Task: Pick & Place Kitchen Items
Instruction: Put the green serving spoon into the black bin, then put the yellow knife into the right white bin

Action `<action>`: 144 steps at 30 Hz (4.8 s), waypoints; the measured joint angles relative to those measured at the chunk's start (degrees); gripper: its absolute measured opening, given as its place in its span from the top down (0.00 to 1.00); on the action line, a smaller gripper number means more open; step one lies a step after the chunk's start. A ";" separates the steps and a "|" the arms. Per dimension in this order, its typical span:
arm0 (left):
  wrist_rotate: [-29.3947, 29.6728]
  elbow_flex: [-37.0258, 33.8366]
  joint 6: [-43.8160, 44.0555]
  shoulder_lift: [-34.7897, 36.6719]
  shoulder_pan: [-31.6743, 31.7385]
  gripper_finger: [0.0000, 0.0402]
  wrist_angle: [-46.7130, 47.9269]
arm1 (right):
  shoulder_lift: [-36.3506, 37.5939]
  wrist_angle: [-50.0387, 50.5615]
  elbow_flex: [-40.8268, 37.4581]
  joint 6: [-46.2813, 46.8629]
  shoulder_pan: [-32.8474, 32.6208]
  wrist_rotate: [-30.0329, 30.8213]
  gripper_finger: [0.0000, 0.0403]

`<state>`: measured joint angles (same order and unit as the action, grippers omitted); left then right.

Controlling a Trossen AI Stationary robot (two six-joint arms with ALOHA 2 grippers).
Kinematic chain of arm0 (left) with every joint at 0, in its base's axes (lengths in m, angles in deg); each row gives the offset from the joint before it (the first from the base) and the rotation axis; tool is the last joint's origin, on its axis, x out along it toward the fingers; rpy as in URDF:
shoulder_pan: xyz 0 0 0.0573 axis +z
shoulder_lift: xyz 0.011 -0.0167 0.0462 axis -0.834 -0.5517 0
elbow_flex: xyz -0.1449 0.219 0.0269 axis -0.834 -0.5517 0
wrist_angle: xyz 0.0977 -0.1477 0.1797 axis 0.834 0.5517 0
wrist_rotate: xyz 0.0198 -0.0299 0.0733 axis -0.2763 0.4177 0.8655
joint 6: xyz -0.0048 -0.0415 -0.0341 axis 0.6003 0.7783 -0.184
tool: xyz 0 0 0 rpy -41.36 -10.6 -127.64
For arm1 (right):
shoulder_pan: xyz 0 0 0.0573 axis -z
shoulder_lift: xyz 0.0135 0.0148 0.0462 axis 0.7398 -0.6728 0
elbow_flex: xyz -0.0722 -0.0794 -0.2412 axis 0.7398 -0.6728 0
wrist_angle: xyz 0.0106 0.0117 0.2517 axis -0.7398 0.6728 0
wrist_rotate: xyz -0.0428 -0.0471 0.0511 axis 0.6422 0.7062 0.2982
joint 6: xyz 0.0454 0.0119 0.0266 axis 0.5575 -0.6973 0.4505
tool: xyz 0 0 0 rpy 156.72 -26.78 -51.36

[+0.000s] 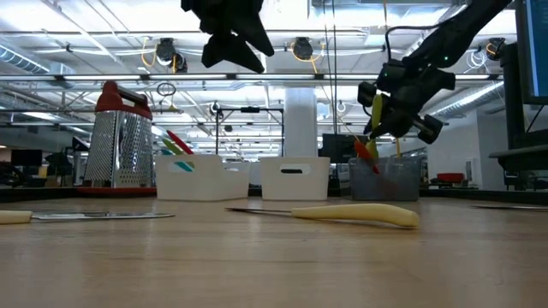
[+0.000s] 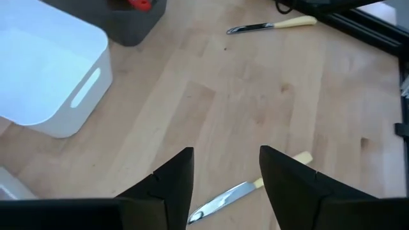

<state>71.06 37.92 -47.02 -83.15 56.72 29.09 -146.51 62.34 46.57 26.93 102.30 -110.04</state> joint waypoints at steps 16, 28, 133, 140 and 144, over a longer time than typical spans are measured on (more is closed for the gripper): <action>-0.11 -0.04 -1.54 -0.02 2.70 0.52 0.99 | -0.02 -0.01 -0.01 -3.05 3.96 0.13 0.67; -2.35 -0.04 -3.36 -0.04 2.78 0.54 2.96 | 2.51 -3.43 -0.07 -6.52 5.00 -2.64 0.60; 3.54 -0.04 -8.06 -0.04 -0.10 0.54 2.08 | 15.85 20.31 -25.79 45.17 -65.15 43.32 0.92; 3.56 -0.04 -9.03 -0.04 0.02 0.54 2.08 | 13.42 6.61 -26.05 45.08 -65.15 44.75 0.94; 3.56 -0.04 -9.03 -0.04 0.38 0.54 2.08 | 12.94 -1.87 -26.18 42.92 -65.17 52.16 0.95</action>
<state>74.62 37.88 -56.05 -83.20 57.10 31.17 -133.57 60.47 20.39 69.85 37.13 -57.88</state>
